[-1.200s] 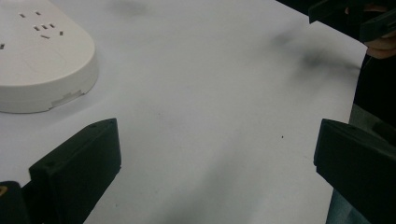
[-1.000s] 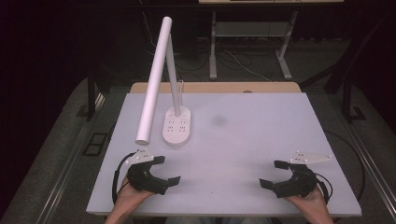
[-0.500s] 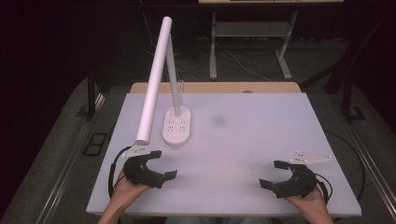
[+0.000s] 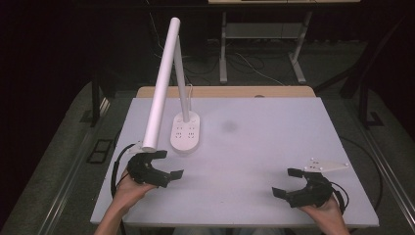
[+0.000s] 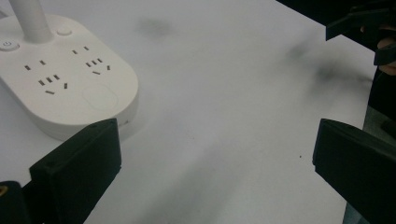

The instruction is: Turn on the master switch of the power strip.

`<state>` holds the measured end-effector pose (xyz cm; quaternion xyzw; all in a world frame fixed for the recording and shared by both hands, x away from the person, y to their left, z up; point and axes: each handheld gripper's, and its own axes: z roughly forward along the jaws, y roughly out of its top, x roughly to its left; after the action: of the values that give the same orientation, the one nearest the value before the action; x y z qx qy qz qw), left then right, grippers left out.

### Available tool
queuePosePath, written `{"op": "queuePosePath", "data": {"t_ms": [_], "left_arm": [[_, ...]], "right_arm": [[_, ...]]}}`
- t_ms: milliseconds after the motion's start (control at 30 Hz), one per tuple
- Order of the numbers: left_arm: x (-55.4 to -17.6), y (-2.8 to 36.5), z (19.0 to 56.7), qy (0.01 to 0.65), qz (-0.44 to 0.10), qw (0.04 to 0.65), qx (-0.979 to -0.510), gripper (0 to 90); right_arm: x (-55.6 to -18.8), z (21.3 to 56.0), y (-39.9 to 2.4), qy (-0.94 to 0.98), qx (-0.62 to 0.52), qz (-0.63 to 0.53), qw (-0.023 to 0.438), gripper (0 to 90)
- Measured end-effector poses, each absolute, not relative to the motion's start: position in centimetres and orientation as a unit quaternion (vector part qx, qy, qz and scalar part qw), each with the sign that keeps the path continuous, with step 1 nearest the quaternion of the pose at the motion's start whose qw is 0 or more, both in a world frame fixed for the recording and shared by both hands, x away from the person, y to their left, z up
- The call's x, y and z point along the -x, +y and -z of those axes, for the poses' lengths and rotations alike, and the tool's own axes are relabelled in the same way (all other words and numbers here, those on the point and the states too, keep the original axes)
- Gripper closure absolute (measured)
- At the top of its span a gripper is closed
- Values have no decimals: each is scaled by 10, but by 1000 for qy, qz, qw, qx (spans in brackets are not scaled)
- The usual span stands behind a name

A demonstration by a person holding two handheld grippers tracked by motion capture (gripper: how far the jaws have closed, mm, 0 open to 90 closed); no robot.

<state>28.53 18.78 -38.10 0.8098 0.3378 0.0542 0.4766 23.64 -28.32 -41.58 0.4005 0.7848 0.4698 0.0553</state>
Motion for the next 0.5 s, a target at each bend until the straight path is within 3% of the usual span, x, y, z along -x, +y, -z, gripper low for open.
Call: {"op": "queuePosePath", "data": {"t_ms": [500], "left_arm": [[-304, 194, 374, 348, -58, 468, -810, 12]], "right_arm": [[-237, 415, -283, 784, -399, -473, 54, 3]]}}
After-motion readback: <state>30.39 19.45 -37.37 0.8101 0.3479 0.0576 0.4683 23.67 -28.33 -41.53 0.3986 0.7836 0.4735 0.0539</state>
